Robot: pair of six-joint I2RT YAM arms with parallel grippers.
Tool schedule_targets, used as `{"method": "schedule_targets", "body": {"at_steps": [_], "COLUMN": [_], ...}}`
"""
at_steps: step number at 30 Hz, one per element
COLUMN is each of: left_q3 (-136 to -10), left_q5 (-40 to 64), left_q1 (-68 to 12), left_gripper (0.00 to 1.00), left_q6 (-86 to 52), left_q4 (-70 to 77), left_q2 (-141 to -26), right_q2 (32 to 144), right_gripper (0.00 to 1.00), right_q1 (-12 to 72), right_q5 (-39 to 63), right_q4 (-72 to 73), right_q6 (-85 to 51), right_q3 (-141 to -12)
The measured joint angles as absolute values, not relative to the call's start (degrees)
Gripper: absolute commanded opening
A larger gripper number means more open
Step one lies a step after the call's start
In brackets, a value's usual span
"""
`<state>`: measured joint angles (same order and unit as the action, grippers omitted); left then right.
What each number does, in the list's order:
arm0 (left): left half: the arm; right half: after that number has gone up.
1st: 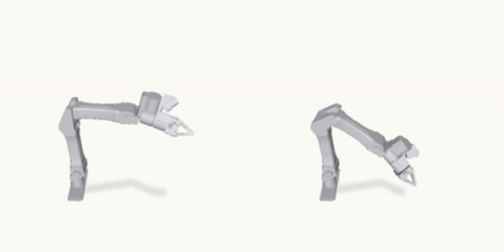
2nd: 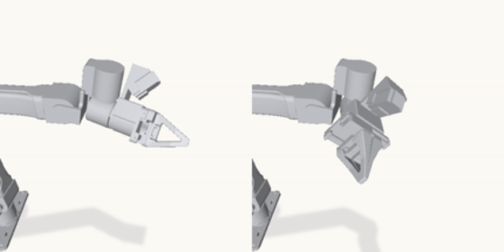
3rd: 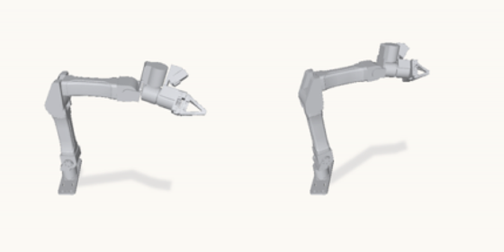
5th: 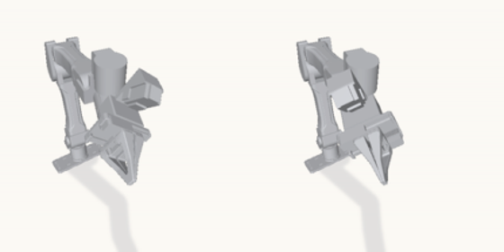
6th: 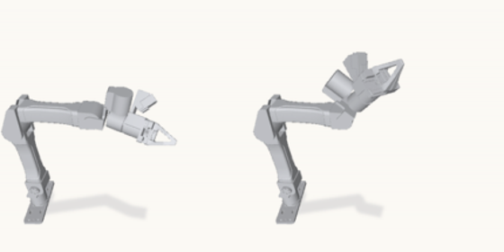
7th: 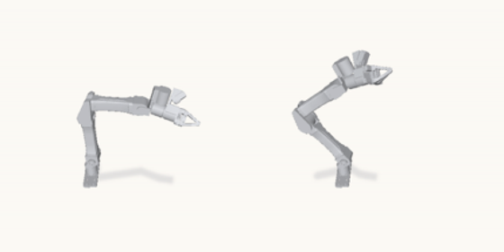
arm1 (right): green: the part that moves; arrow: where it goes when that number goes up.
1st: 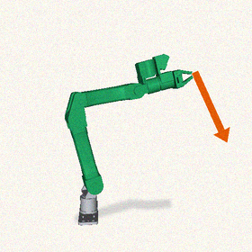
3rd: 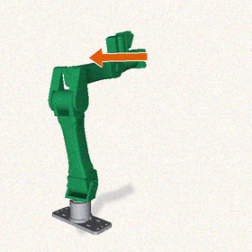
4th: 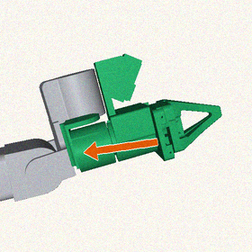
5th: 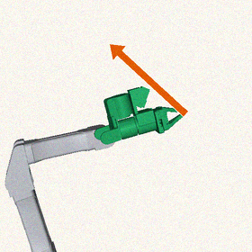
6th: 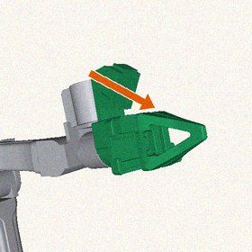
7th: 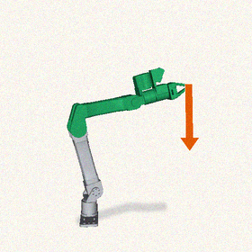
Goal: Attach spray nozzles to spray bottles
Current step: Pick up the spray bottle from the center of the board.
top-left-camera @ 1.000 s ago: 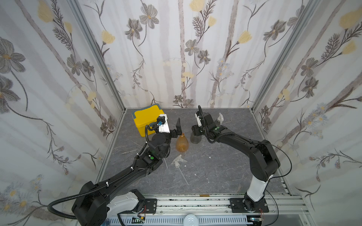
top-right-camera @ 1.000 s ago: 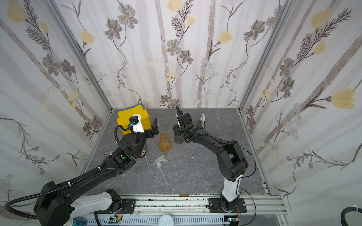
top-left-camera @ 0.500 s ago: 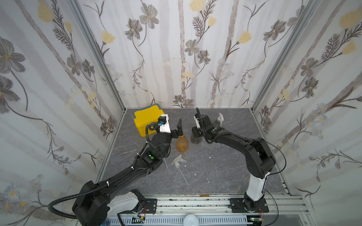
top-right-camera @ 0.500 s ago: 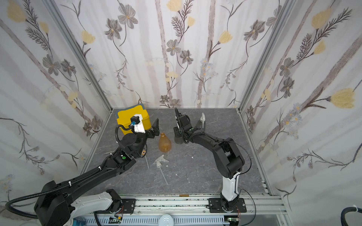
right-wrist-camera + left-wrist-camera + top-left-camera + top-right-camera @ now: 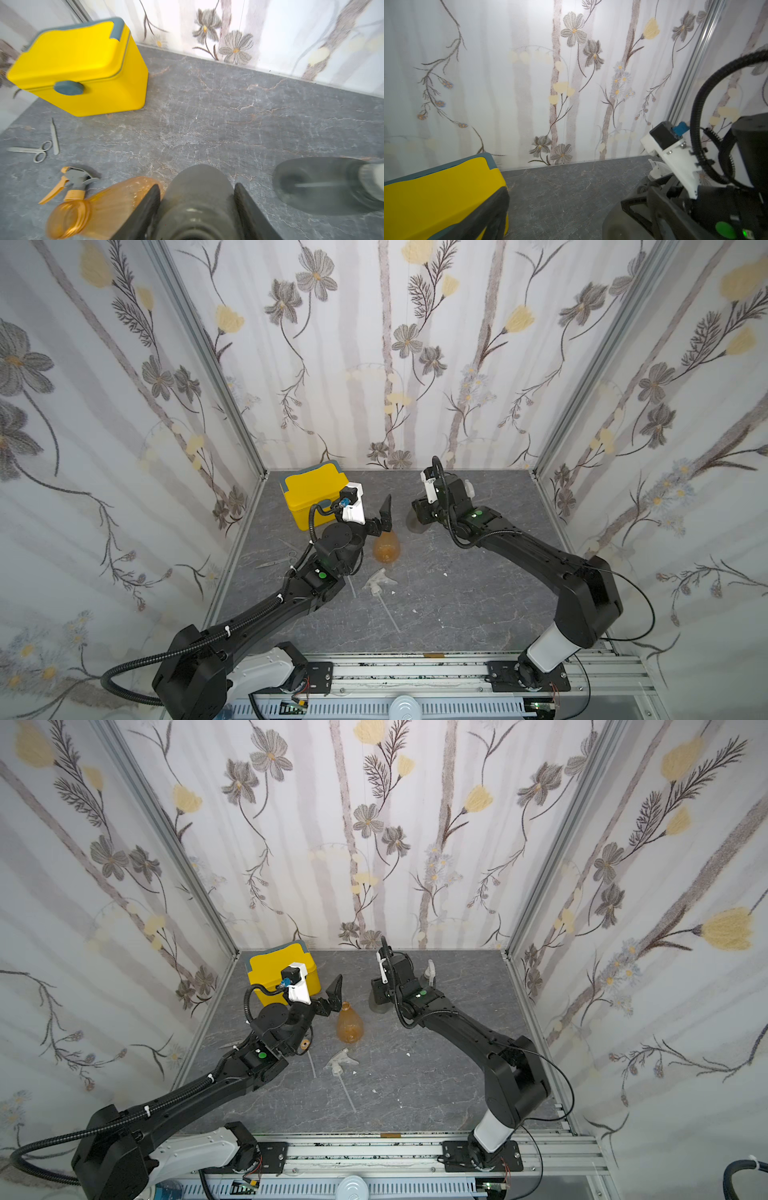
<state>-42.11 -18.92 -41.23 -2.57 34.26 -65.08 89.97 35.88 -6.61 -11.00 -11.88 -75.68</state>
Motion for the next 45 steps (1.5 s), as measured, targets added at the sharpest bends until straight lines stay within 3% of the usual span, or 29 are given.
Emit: {"method": "schedule_targets", "body": {"at_steps": [7, 14, 27, 37, 45], "left_q3": [-40.69, -39.07, -38.79, -38.35, -38.35], "left_q5": [-7.22, 2.85, 1.85, 0.67, 0.01], "left_q1": [-43.35, -50.39, -52.36, -52.75, -52.8], "left_gripper": [1.0, 1.0, 1.0, 1.0, 0.9], "left_q6": [0.25, 9.69, 18.0, 20.23, 20.8], "left_q4": [34.7, 34.02, 32.29, 32.69, 32.73], "left_q2": [-63.64, -63.35, -66.67, -67.31, -68.27], "right_q2": [77.28, 69.73, 68.95, 70.06, 70.02], "right_gripper": [0.52, 0.51, 0.5, 0.49, 0.49], "right_q1": [35.09, 34.63, 40.97, 41.34, 41.34], "right_q5": [-7.84, -5.15, 6.79, 12.62, 15.22], "right_q4": [-16.62, -21.71, -28.42, -30.3, -31.38], "right_q6": [-10.48, -10.39, -11.49, -12.56, -12.99], "right_q3": [-75.18, -76.86, -81.47, -82.5, -82.5]}}
